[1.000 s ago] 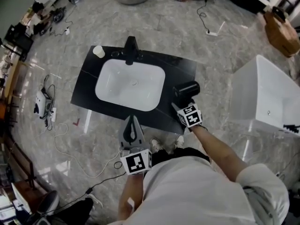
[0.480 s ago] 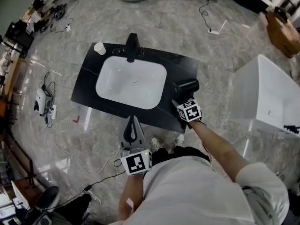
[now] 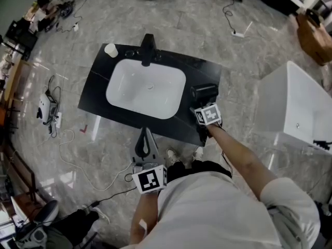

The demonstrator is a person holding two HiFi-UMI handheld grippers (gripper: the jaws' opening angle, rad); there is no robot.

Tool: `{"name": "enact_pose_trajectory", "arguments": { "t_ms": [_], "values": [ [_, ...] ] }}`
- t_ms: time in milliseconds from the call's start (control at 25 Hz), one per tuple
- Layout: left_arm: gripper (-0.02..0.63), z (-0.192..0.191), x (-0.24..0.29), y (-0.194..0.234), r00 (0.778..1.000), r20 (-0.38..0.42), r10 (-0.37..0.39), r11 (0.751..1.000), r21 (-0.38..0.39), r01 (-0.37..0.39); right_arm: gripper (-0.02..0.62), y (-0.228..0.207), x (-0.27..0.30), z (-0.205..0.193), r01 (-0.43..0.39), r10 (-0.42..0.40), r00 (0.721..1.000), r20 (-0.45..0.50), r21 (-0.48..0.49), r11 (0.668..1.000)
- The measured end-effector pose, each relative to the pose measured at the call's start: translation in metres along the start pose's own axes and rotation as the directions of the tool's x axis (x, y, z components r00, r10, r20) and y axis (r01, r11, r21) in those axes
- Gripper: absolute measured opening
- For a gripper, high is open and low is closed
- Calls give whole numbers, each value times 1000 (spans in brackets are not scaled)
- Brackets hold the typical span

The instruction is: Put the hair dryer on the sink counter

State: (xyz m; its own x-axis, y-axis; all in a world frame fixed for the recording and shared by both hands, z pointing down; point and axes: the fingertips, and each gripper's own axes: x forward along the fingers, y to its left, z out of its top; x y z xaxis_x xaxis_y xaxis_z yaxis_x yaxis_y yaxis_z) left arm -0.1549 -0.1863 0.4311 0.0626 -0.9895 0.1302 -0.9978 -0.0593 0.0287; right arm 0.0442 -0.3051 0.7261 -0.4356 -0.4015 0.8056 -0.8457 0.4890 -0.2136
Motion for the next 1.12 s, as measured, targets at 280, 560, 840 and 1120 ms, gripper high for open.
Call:
{"name": "enact_pose_trajectory", "arguments": {
  "t_ms": [280, 560, 840, 1120],
  "values": [
    [3, 3, 1, 6, 1000, 4, 15, 1000, -4, -15, 210, 1, 9, 5, 9, -9, 998, -66, -7, 1000],
    [3, 2, 4, 9, 1000, 17, 22, 1000, -17, -21, 212, -1, 14, 6, 19, -21, 994, -108, -24, 1000],
    [3, -1, 5, 9, 1000, 11, 18, 999, -30, -18, 216, 0, 16, 9, 28, -33, 993, -115, -39, 999],
    [3, 0, 3, 9, 1000, 17, 13, 1000, -24, -13, 222, 0, 16, 8, 27, -31, 991, -129, -31, 999]
  ]
}}
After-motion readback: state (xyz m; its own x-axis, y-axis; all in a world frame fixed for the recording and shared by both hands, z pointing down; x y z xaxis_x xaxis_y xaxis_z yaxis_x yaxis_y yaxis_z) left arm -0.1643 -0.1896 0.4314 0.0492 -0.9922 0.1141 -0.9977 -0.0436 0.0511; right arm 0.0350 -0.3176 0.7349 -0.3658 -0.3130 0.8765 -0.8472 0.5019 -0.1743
